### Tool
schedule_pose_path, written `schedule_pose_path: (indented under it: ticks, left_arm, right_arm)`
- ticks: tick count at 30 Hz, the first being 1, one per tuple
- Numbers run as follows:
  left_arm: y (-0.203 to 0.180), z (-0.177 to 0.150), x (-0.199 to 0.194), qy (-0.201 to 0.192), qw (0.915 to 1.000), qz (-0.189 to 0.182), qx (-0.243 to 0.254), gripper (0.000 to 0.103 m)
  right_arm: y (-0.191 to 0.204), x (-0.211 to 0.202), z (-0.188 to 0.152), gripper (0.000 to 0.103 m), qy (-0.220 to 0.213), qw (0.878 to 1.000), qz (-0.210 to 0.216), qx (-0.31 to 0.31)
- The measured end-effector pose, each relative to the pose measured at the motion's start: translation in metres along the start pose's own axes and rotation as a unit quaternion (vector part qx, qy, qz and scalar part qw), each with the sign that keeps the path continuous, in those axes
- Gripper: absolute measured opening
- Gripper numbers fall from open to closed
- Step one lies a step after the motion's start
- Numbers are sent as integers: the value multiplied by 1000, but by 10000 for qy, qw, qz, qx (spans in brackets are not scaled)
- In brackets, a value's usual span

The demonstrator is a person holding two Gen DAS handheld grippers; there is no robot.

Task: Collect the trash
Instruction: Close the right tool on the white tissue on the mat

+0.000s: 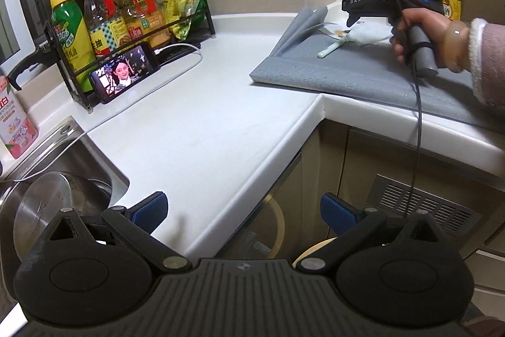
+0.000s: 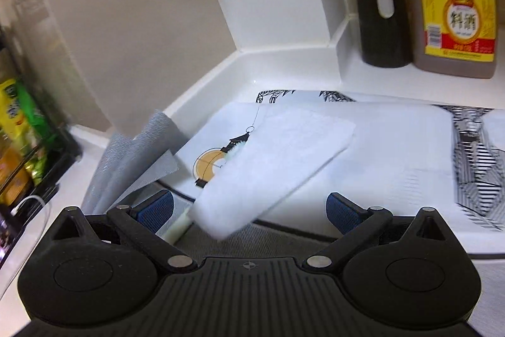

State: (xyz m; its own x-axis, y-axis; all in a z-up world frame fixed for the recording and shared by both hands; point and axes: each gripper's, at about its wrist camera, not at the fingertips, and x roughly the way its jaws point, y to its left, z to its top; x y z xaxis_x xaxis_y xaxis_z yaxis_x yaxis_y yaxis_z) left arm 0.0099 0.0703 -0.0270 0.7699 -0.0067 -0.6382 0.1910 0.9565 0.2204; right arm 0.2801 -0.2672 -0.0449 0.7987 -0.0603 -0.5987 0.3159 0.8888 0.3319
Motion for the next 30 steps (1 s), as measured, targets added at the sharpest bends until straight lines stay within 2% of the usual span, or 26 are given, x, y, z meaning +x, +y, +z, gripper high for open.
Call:
schedule_pose_path:
  ticks: [3,8,10,13,14,15,16,17,18,23,30]
  left_arm:
    - [2,2,2,29,10000,37,22,103]
    - [2,2,4,112,9999,65,4,103]
    - [1,3,5,141,9999,61,-3,103]
    - [-2,3,6,179,9998,38,13,103]
    - [-4,4,7,192,9998,40,21,103]
    - [-5,4,7,195,9998,37,34,103]
    - [-7,4,7,188,9998,27,56,103]
    - [-9,5,6,175,9998,24,80,103]
    - [-10,5,5,158,9998,22,105,103]
    - [-16,11,3,107,9997,43,218,103]
    - [-33,29,7,-21,9991,-76,405,103]
  right_arm:
    - [9,18,0,103,23,9998,-108,-140]
    - [30,34,-6,103,52,9945,-259,-1018]
    - [30,32,-8,97,-23,9939,-229,-1076]
    - [22,22,-8,64,-186,9951,-219,-945]
    - [20,19,-8,48,-195,9948,-258,-968]
    - [17,18,-8,36,-201,9945,-288,-987]
    - [14,15,-9,29,-204,9948,-279,-958]
    - [10,13,-9,17,-191,9955,-259,-894]
    - [6,11,-9,11,-175,9961,-267,-817]
    - [-20,-15,-14,7,-73,9967,-420,-697]
    - [-68,-76,-33,7,-88,9898,-701,-1241]
